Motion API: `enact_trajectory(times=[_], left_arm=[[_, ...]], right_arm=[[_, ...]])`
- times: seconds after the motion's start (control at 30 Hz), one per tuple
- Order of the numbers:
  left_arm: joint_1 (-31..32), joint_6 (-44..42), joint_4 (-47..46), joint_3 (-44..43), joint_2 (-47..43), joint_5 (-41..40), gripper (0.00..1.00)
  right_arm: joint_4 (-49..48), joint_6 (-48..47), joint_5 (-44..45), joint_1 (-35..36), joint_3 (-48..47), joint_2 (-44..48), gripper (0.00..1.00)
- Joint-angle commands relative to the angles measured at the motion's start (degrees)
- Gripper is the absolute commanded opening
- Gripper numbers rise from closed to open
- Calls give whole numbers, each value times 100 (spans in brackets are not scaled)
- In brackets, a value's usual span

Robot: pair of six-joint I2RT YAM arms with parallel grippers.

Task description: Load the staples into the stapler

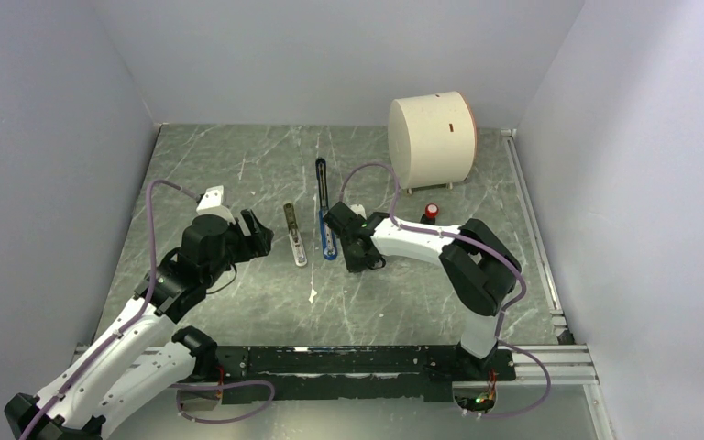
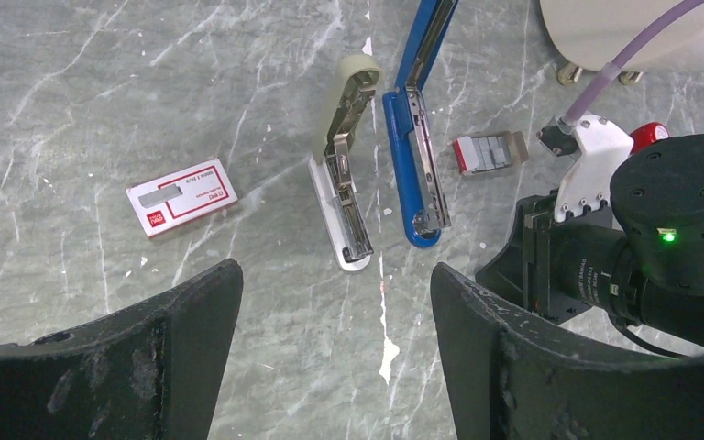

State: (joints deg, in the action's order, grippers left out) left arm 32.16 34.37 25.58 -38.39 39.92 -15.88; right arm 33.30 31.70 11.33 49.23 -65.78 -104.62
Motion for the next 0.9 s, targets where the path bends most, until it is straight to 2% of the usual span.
enact_trajectory(times=[0.0,0.37,0.63,0.87], left_arm=[[-17,43,-11,-24,-62,-66,79],[-19,-54,48,-173,-72,-100,80],[-17,-271,122,-455,-18,-256,80],[-18,-373,140,-494,73,-374,80]], right_arm=[[-98,64,310,-13,129,124,20],[-1070,207,879,52,-126,777,20],[-1756,133,1281,191,-484,356,20],[-2071,-54,1301,192,-804,-115,20]])
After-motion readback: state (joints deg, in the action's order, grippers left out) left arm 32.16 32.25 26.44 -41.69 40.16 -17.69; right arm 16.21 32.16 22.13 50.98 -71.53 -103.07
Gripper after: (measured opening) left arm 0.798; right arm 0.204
